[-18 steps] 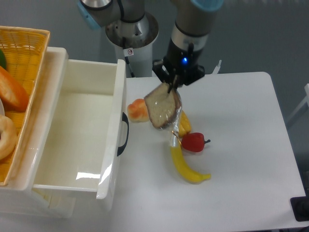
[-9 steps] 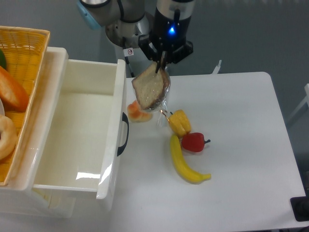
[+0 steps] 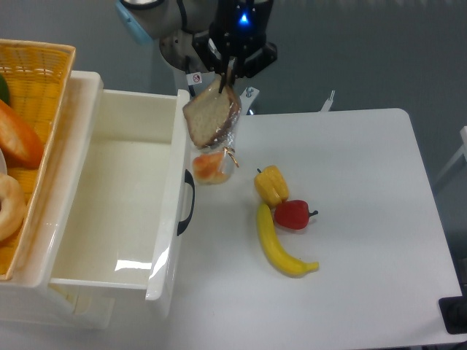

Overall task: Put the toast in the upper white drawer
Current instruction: 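Carry the held toast over toward the open white drawer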

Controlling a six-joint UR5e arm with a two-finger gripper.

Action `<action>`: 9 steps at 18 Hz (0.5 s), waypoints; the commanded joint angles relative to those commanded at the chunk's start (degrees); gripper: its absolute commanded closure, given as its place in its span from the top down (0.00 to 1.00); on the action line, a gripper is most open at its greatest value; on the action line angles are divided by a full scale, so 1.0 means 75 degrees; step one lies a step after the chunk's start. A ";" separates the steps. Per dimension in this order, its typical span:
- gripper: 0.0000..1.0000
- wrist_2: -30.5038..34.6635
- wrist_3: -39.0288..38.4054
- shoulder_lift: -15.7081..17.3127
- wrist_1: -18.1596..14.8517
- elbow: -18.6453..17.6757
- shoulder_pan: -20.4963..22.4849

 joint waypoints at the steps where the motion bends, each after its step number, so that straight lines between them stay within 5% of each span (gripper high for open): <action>1: 0.00 -0.0035 -0.0012 0.0012 0.0000 -0.0012 -0.0035; 9: 0.00 -0.0001 -0.0281 0.0047 0.0047 -0.0270 -0.0516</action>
